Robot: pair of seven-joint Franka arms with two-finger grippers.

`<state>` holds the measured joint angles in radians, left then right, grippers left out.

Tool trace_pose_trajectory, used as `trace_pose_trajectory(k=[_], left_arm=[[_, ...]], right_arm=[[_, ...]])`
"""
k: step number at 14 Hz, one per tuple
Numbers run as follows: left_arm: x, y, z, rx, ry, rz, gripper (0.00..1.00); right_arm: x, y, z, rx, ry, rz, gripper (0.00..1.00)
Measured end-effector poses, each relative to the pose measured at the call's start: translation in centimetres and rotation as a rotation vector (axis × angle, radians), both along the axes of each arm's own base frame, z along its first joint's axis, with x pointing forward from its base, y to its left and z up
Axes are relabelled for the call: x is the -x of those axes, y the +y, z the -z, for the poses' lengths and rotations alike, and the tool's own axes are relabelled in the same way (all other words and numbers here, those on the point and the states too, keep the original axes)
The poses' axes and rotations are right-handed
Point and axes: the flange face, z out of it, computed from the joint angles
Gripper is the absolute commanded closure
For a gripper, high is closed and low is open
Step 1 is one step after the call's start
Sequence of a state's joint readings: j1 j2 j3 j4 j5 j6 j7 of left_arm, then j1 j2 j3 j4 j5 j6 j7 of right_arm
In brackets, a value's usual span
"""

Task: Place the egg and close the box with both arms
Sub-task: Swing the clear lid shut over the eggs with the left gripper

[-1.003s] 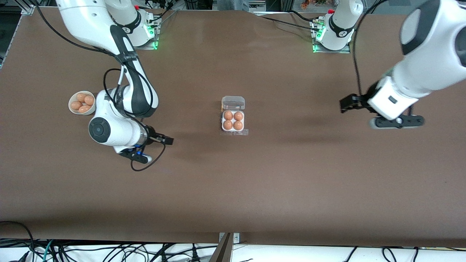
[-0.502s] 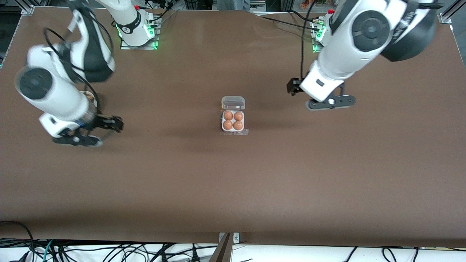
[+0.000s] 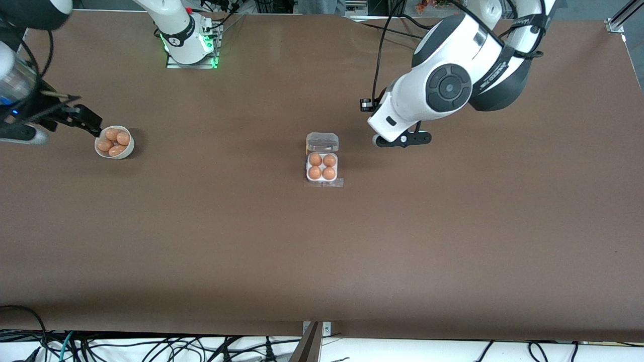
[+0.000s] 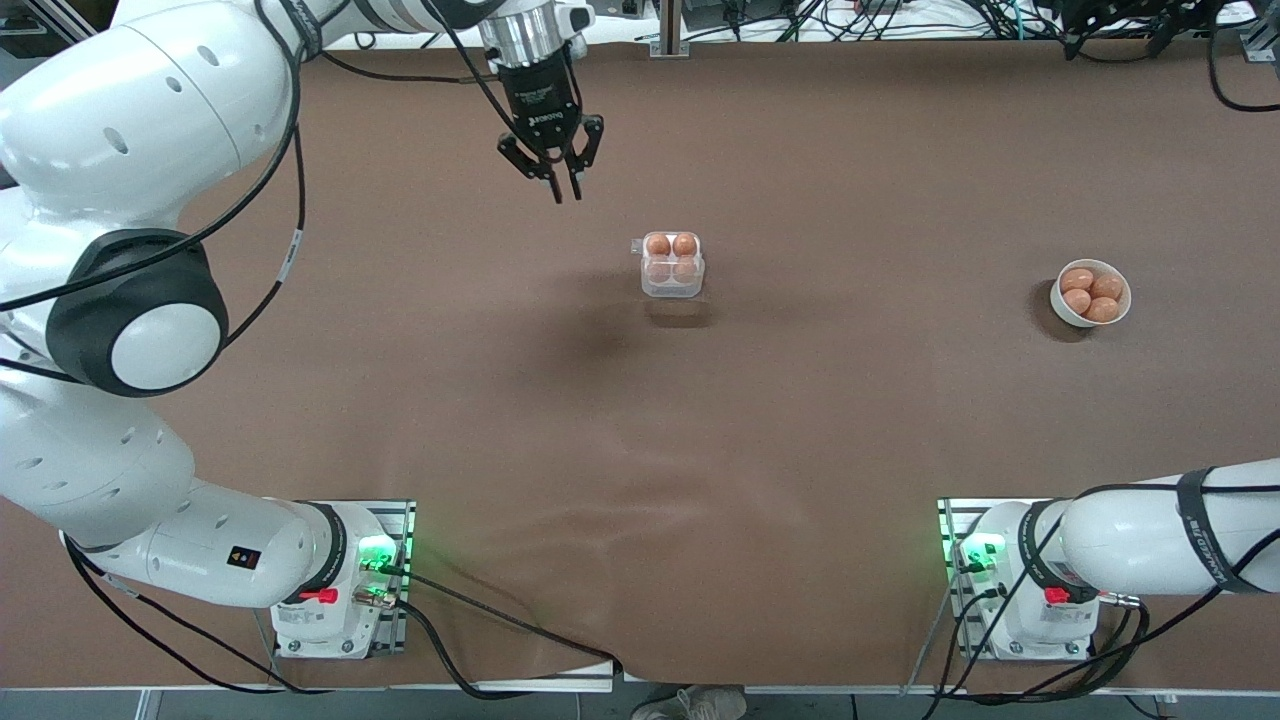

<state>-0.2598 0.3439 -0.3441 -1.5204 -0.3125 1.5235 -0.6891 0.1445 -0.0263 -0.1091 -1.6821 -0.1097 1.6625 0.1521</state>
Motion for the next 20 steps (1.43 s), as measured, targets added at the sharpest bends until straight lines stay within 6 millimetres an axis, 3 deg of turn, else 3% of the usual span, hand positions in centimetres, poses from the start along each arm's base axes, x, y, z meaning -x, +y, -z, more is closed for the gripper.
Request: trace_pose_trajectory(k=[3, 6, 9, 14, 20], left_arm=[[2.3, -3.9, 2.8, -0.03, 0.069, 0.02, 0.89], [4.4, -7.7, 6.4, -0.072, 0.125, 0.043, 0.92], [5.2, -10.2, 10.0, -0.086, 0.173, 0.074, 0.92], [5.0, -11.7, 14.7, -0.092, 0.218, 0.056, 0.91], [4.5, -13.8, 17.0, -0.064, 0.18, -0.038, 0.91]], right_arm=[[0.0, -1.6, -1.8, -0.004, -0.024, 0.03, 0.0], [0.0, -2.0, -1.9, -0.017, -0.025, 0.041, 0.0], [-0.2, -2.7, -1.6, -0.048, -0.018, 0.052, 0.0], [-0.4, -3.3, -1.0, -0.057, -0.007, 0.042, 0.0], [-0.8, -3.1, -0.2, -0.071, 0.008, 0.042, 0.0]])
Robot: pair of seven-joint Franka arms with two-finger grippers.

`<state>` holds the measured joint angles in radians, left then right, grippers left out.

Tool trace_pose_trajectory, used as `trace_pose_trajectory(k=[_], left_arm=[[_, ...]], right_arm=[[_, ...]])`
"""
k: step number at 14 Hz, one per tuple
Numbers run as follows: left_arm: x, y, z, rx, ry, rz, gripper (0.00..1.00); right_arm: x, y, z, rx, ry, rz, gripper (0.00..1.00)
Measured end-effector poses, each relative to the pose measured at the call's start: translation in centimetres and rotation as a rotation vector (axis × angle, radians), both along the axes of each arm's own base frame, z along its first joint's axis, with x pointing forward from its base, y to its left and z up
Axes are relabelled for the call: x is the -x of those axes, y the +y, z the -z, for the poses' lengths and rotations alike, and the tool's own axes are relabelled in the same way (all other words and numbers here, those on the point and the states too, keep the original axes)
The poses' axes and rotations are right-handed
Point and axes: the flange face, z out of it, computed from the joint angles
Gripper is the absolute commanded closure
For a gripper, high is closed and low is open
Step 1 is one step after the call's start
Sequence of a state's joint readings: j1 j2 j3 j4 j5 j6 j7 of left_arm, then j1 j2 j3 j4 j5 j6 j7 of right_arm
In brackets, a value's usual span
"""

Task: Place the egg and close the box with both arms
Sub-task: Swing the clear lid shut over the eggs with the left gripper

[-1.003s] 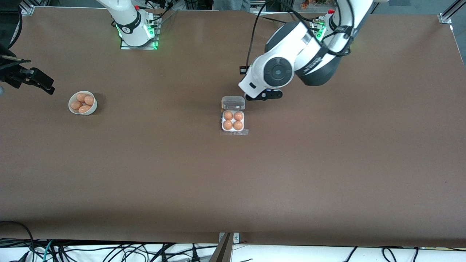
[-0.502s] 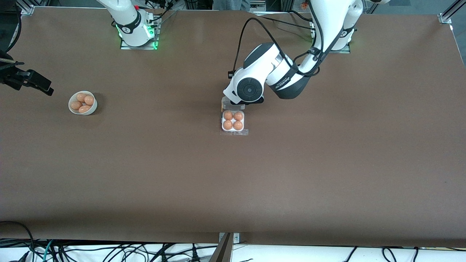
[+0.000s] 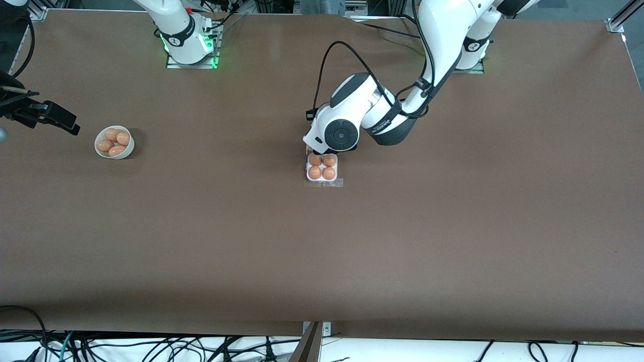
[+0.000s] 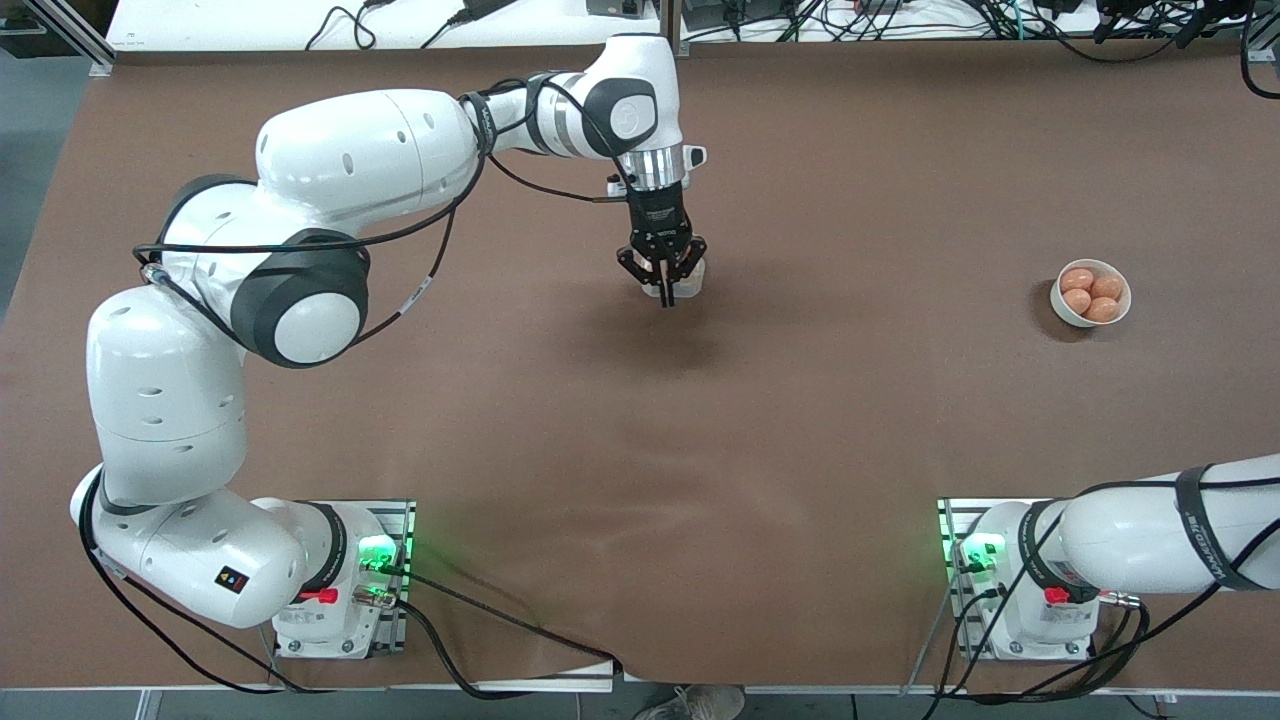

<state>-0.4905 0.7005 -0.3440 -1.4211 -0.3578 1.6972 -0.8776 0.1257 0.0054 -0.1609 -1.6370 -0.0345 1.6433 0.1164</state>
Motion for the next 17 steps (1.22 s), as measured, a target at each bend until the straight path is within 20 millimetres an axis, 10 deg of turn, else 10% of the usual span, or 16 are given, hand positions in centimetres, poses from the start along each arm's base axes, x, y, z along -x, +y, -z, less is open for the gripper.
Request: trace_pose_trajectory(k=[17], left_arm=[[-2.2, 0.1, 2.2, -0.028, -0.138, -0.045, 0.95]], right_arm=[[0.0, 0.0, 0.0, -0.001, 0.0, 0.0, 0.0]])
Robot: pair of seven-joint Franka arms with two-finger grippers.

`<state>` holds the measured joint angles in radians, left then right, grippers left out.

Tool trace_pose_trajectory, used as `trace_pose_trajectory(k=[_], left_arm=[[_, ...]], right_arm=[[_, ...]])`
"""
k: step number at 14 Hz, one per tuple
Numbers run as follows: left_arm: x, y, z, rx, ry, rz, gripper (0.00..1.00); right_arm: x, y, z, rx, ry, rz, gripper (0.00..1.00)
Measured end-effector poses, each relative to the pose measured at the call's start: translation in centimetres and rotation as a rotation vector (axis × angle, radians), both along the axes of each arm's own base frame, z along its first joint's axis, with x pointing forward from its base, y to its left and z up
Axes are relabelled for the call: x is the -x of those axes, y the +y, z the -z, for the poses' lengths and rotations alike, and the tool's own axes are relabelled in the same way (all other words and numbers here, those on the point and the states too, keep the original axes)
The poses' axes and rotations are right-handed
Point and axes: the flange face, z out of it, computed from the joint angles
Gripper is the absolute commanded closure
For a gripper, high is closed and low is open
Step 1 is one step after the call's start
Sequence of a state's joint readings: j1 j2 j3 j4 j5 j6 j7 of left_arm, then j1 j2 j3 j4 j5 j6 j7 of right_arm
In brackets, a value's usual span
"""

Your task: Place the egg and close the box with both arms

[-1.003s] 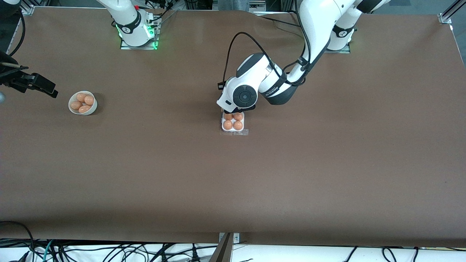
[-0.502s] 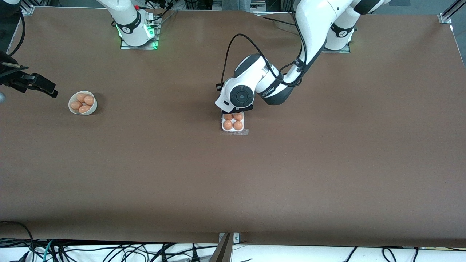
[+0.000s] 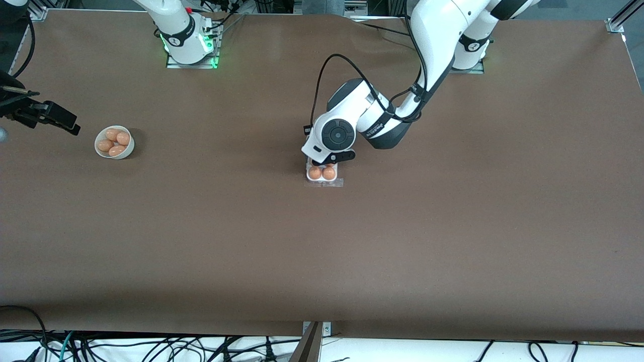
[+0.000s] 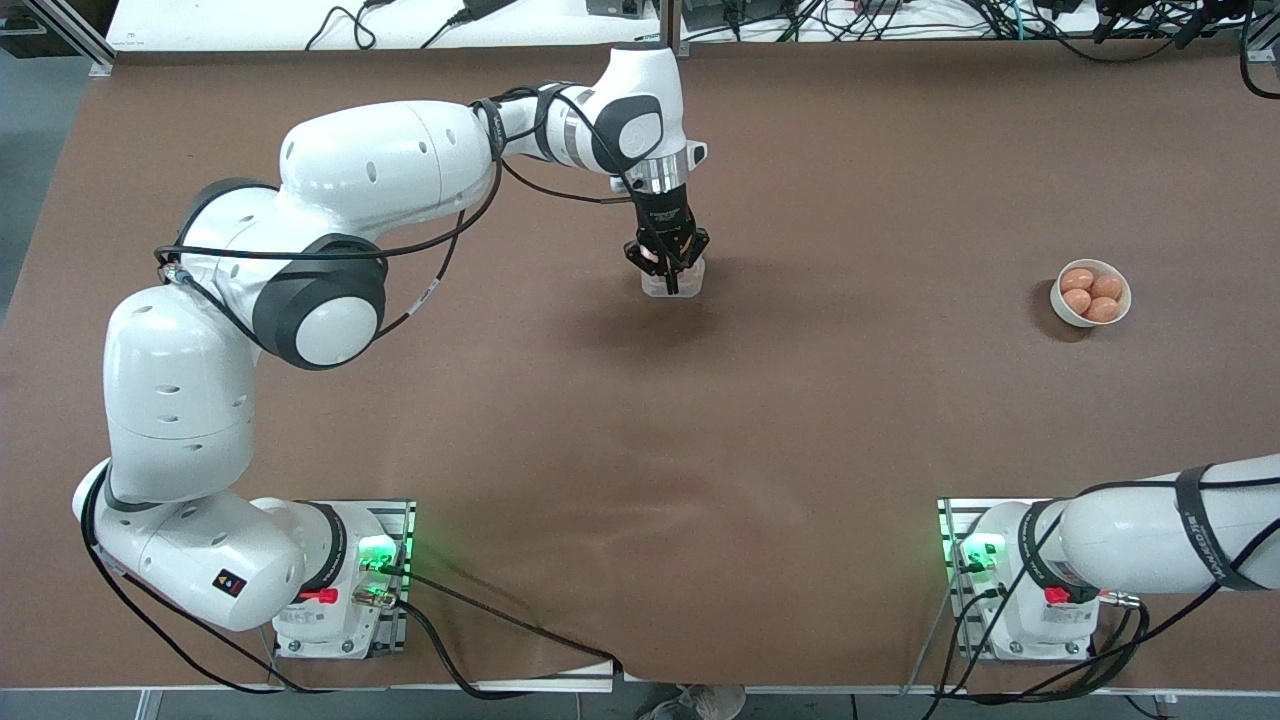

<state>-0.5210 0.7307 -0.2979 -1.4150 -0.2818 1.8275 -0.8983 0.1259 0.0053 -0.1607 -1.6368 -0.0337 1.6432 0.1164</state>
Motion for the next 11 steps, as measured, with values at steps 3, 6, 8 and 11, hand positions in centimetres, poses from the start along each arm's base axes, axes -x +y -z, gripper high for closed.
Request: trace_pose_trajectory(k=[3, 6, 8, 11], left_arm=[[-0.9, 0.3, -0.1, 0.003, -0.034, -0.014, 0.95], [-2.2, 0.4, -1.4, -0.005, -0.106, 0.003, 0.95], [-3.3, 0.5, -2.8, -0.011, -0.165, 0.018, 0.94], [-4.8, 0.6, -4.8, -0.012, -0.233, 0.024, 0.75]], right_arm=[[0.0, 0.0, 0.0, 0.0, 0.0, 0.0, 0.0], [0.0, 0.0, 0.0, 0.0, 0.0, 0.0, 0.0], [0.0, 0.0, 0.0, 0.0, 0.0, -0.001, 0.0], [0.0, 0.0, 0.0, 0.0, 0.0, -0.001, 0.0]])
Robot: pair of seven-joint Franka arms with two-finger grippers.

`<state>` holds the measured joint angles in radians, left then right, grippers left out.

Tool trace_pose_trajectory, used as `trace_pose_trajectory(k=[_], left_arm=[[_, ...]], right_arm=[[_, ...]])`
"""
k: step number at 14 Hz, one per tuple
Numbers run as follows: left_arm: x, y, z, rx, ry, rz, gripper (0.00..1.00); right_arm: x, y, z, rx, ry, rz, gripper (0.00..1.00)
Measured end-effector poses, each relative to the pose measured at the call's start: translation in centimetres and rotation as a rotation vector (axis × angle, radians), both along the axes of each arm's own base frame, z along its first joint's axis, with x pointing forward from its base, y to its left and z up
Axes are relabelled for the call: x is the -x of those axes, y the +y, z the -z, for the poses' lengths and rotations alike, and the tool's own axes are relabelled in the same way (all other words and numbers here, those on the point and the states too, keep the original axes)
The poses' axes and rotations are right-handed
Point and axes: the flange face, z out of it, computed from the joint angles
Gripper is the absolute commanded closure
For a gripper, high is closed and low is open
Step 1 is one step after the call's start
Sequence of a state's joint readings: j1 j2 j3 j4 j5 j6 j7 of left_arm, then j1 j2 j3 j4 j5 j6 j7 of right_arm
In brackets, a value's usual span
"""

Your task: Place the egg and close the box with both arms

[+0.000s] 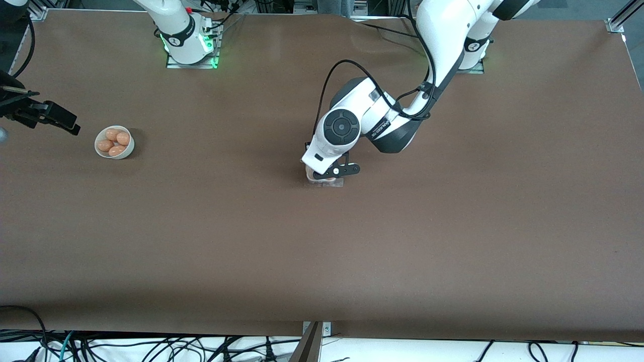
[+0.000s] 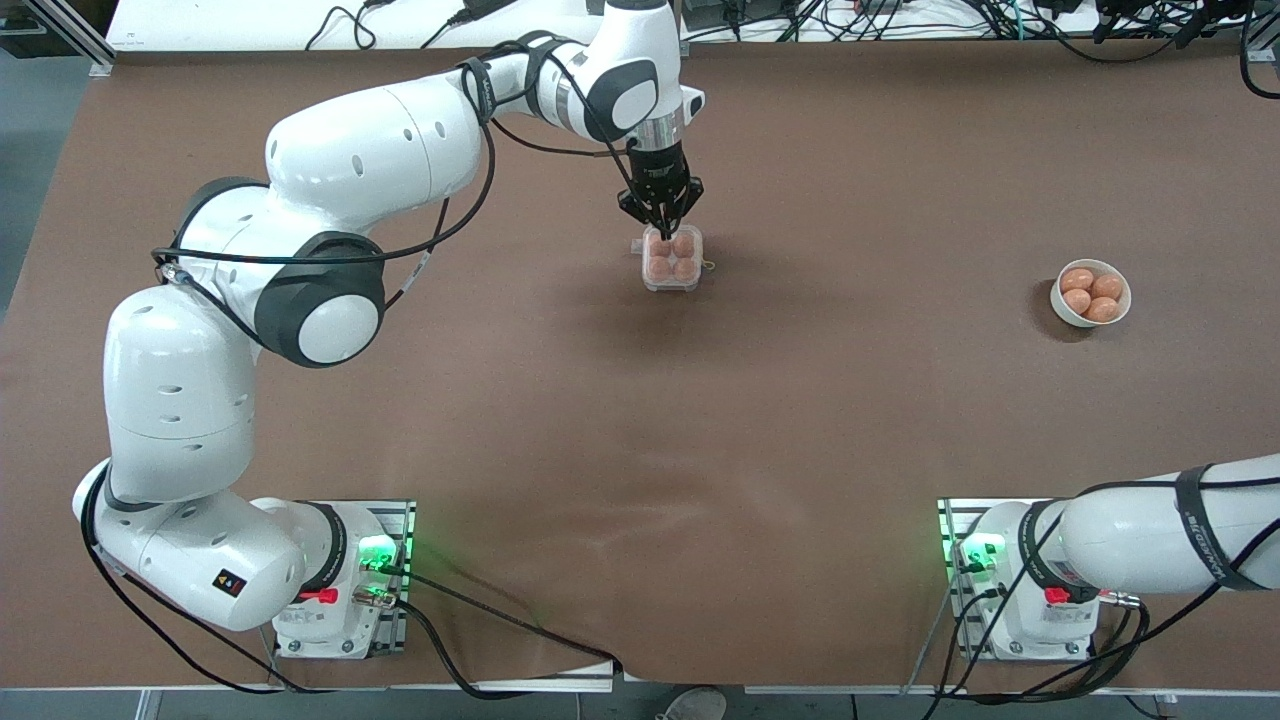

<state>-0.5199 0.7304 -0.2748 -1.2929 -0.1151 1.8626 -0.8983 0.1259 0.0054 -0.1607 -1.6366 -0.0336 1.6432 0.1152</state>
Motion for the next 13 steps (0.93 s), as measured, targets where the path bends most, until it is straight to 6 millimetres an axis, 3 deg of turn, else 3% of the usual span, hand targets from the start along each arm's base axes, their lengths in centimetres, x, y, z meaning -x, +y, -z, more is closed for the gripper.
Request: trace_pose_trajectory(k=[1, 3, 4, 6, 7, 9, 13], left_arm=[[-0.6, 0.3, -0.6, -0.001, -0.017, -0.006, 0.65], [-2.6, 2.4, -2.0, -0.049, -0.077, -0.011, 0.25], [-3.6, 3.9, -3.1, -0.089, -0.106, -0.01, 0.1], [-5.6, 7.2, -6.1, -0.145, -0.164, -0.01, 0.01], [-6.8, 9.4, -8.0, -0.16, -0.192, -0.018, 0.01], [-9.4, 14.9, -11.1, -0.167, -0.216, -0.037, 0.01], [-14.3, 26.8, -15.4, -0.142, -0.268, -0.062, 0.01]], right_arm=[[0.0, 0.0, 0.0, 0.0, 0.0, 0.0, 0.0], [0.0, 0.0, 0.0, 0.0, 0.0, 0.0, 0.0], [0.0, 0.0, 0.0, 0.0, 0.0, 0.0, 0.0], [0.0, 0.0, 0.0, 0.0, 0.0, 0.0, 0.0], [0.0, 0.0, 0.0, 0.0, 0.0, 0.0, 0.0], [0.0, 0.0, 0.0, 0.0, 0.0, -0.001, 0.0], [0.0, 0.0, 0.0, 0.0, 0.0, -0.001, 0.0]])
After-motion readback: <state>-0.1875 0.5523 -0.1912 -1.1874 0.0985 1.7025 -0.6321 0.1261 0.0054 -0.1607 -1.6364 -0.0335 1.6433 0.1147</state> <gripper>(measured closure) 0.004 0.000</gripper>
